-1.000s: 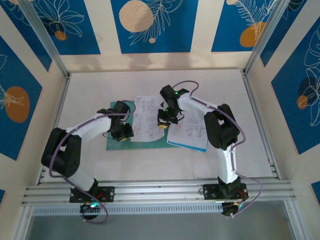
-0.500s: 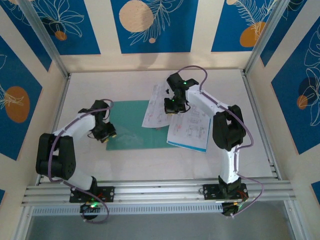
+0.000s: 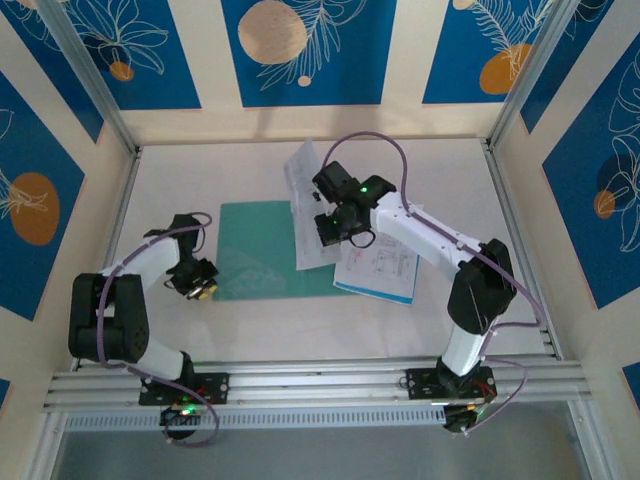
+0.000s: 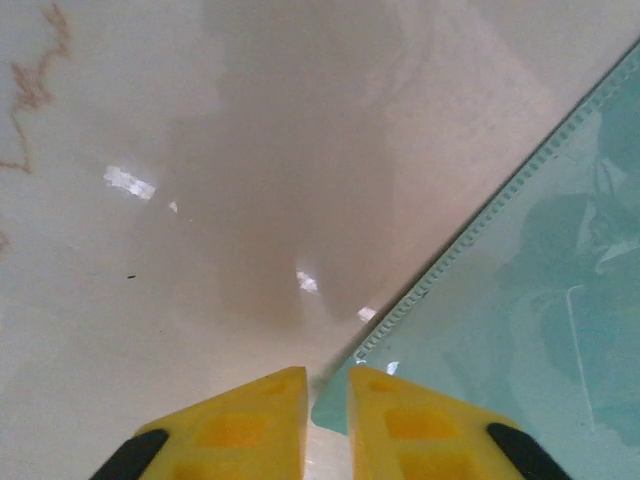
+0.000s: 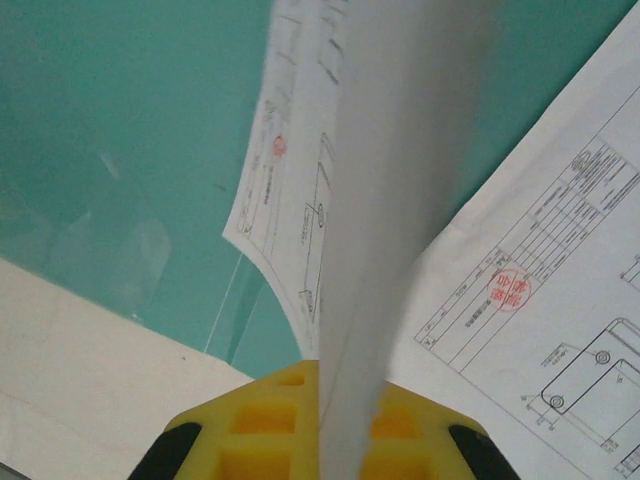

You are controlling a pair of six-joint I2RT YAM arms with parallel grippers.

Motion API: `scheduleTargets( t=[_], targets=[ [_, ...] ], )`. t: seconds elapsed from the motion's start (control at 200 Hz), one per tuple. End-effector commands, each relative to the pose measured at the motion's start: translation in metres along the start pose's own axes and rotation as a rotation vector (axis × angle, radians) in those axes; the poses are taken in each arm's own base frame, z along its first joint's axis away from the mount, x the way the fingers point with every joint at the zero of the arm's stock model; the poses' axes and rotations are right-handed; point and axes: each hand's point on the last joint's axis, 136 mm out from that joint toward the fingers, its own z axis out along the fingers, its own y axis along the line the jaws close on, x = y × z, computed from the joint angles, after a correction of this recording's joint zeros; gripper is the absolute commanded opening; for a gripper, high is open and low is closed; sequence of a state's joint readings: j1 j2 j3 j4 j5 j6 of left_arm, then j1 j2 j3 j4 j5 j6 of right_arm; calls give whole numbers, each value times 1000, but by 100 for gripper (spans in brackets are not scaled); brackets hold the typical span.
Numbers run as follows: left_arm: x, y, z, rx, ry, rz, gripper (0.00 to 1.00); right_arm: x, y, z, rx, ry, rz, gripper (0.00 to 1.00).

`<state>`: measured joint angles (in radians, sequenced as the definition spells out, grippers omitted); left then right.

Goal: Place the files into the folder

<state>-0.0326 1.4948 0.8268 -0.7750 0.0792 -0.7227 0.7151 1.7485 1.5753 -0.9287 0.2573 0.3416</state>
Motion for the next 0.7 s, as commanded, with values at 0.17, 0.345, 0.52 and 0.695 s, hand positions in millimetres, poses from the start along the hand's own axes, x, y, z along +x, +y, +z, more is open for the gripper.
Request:
scheduleTargets(
  t=[0.17, 0.345, 0.52, 0.695],
  targets=[
    [6, 6, -4, 12, 4, 0, 10, 11, 17, 5, 4, 2, -17, 0],
    [8, 7, -7, 18, -2, 0, 9, 10, 26, 9, -28, 11, 4, 0],
    [11, 10, -8, 15, -6, -2, 9, 10, 31, 16, -44, 26, 13, 0],
    [8, 12, -13, 17, -17, -10, 8, 11, 36, 20, -79, 42, 24, 0]
  ],
)
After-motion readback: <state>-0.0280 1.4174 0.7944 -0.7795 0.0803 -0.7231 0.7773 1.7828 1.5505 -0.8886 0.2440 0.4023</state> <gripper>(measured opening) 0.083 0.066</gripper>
